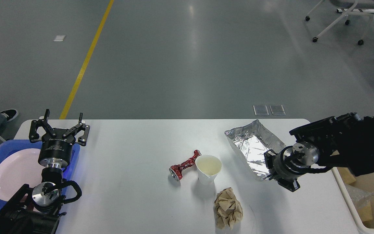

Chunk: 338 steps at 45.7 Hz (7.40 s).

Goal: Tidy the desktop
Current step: 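Lift the foil wrapper and carry it over the beige bin, then lower the foil wrapper into the bin and open the right gripper, then raise the right gripper and move it to the crumpled brown paper, then lower the right gripper and grasp the crumpled brown paper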

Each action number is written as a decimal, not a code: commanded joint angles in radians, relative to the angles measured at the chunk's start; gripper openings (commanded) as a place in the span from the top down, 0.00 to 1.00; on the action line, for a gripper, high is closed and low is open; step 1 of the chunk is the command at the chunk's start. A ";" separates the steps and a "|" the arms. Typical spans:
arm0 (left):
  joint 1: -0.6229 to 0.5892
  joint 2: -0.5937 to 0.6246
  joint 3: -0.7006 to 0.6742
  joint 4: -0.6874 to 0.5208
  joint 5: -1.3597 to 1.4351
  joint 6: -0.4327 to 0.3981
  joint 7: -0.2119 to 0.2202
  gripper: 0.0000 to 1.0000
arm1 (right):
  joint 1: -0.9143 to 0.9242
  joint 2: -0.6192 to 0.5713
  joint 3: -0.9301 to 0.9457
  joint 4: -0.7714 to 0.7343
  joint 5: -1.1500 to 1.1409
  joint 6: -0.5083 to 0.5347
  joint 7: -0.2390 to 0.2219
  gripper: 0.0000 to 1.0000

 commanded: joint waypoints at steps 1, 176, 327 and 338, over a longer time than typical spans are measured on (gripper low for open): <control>0.000 0.000 0.000 0.000 0.000 0.000 0.000 0.04 | 0.166 -0.007 -0.136 0.081 -0.003 0.104 0.009 1.00; 0.000 0.000 0.001 0.000 0.000 0.000 0.000 0.04 | -0.103 -0.299 -0.103 -0.416 -0.914 0.391 0.002 0.00; 0.000 0.000 0.000 0.000 0.000 0.000 0.000 0.04 | -0.190 0.338 0.163 -0.037 -0.672 0.069 0.006 0.03; 0.000 0.000 0.000 0.000 0.000 0.000 0.000 0.04 | -0.257 0.370 0.154 -0.097 -0.681 0.021 0.006 0.03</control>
